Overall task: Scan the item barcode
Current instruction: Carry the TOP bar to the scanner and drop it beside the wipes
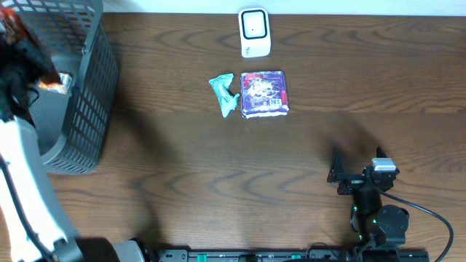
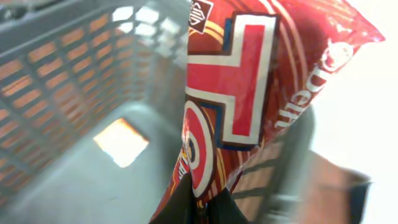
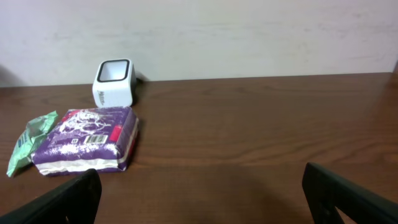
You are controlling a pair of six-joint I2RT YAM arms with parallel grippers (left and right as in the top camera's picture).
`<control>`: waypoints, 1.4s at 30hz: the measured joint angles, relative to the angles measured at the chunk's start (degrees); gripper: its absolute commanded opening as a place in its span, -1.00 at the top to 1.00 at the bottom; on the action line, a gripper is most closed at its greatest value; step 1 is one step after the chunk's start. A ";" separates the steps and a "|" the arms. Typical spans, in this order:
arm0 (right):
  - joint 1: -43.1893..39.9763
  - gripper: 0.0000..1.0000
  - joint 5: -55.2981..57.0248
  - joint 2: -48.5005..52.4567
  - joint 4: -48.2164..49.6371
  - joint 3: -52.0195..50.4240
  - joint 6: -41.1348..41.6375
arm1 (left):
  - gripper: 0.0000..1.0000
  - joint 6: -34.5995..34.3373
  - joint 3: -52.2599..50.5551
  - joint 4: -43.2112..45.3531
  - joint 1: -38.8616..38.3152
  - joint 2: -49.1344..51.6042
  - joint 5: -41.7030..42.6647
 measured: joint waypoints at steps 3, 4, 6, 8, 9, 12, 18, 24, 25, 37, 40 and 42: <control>0.00 -0.99 0.00 0.00 0.00 0.00 0.00 | 0.86 -5.01 0.00 1.09 -3.17 -3.28 0.33; 0.00 -0.99 0.00 0.00 0.00 0.00 0.00 | 0.85 -6.45 0.00 1.31 -4.59 -4.11 0.37; 0.00 -0.99 0.00 0.00 0.00 0.00 0.00 | 0.86 -8.46 0.00 1.53 -7.50 -5.22 0.50; 0.00 -0.99 0.00 0.00 0.00 0.00 0.00 | 0.86 -10.01 0.00 1.62 -11.10 -5.75 0.55; 0.00 -0.99 0.00 0.00 0.00 0.00 0.00 | 0.86 -10.51 0.00 1.64 -13.00 -5.81 0.52; 0.00 -0.98 0.00 0.00 0.00 0.00 0.00 | 0.86 -11.50 0.00 1.62 -18.58 -5.64 0.55; 0.00 -0.99 0.00 0.00 0.00 0.00 0.00 | 0.85 -12.09 0.00 1.62 -28.15 -4.15 0.76; 0.00 -0.99 0.00 0.00 0.00 0.00 0.00 | 0.85 -11.96 0.00 1.22 -33.55 1.57 0.76; 0.00 -0.99 0.00 0.00 0.00 0.00 0.00 | 0.85 -11.78 0.00 0.85 -34.14 2.97 0.74; 0.00 -0.99 0.00 0.00 0.00 0.00 0.00 | 0.75 -10.40 0.00 -1.84 -36.46 16.96 0.74; 0.00 -0.99 0.00 0.00 0.00 0.00 0.00 | 0.66 -8.02 0.00 -1.42 -36.46 17.18 0.76; 0.00 -0.98 0.00 0.00 0.00 0.00 0.00 | 0.53 -6.05 0.00 -0.83 -36.46 16.85 0.70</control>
